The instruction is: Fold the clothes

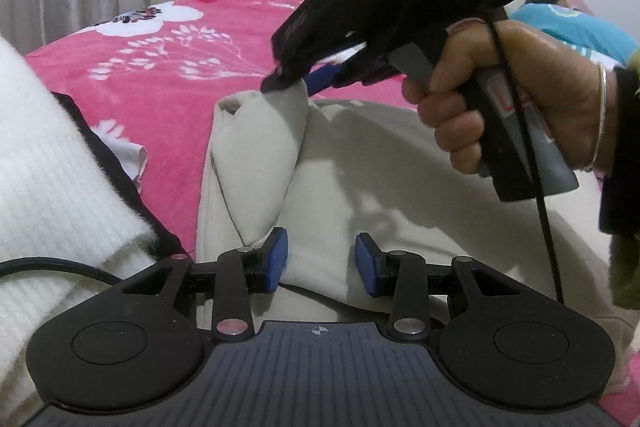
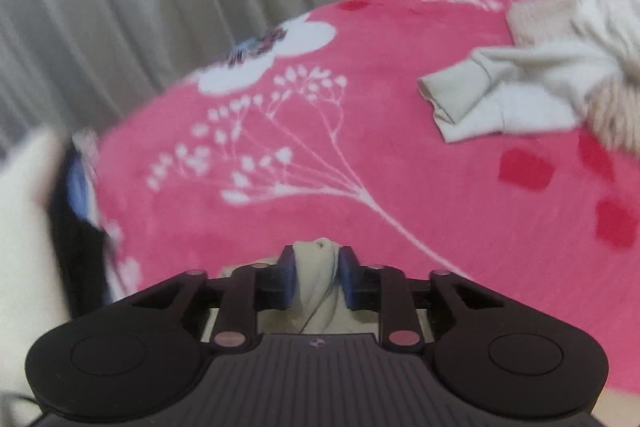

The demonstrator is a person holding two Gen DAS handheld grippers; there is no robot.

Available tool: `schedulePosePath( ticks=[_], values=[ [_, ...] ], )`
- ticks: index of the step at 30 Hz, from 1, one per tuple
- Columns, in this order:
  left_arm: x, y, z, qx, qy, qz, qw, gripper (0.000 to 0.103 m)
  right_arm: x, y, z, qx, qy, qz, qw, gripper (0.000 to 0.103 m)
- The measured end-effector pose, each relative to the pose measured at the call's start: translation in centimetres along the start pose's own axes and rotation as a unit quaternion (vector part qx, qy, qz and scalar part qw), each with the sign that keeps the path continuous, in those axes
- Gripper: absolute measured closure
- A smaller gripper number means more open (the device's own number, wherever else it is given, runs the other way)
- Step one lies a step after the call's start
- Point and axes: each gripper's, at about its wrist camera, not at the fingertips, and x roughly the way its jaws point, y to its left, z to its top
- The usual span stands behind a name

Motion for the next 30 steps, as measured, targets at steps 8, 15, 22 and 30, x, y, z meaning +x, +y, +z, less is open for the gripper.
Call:
schedulePosePath(
  ticks=[8, 15, 22, 30],
  values=[
    [-3.5, 1.4, 3.4, -0.020, -0.043, -0.053, 0.9975, 0.063, -8.1, -2.5, -0.5, 0.064, -0.086, 0.078, 0.991, 0.064],
    [-0.2, 1.8, 2.9, -0.048, 0.033, 0.006, 0.9983, 0.063, 0.4, -0.9, -1.5, 0.062, 0.035, 0.073, 0.995, 0.080],
    [-3.2, 2.7, 2.1, -0.074, 0.073, -0.048, 0.9934, 0.057, -2.7, -1.4, -2.2, 0.070, 0.018, 0.080, 0.994, 0.072],
    [-7.6, 2.2, -0.8, -0.034, 0.124, -0.061, 0.9898, 0.055, -5.1, -0.3, -4.6, 0.065, 0.063, 0.083, 0.992, 0.046]
  ],
)
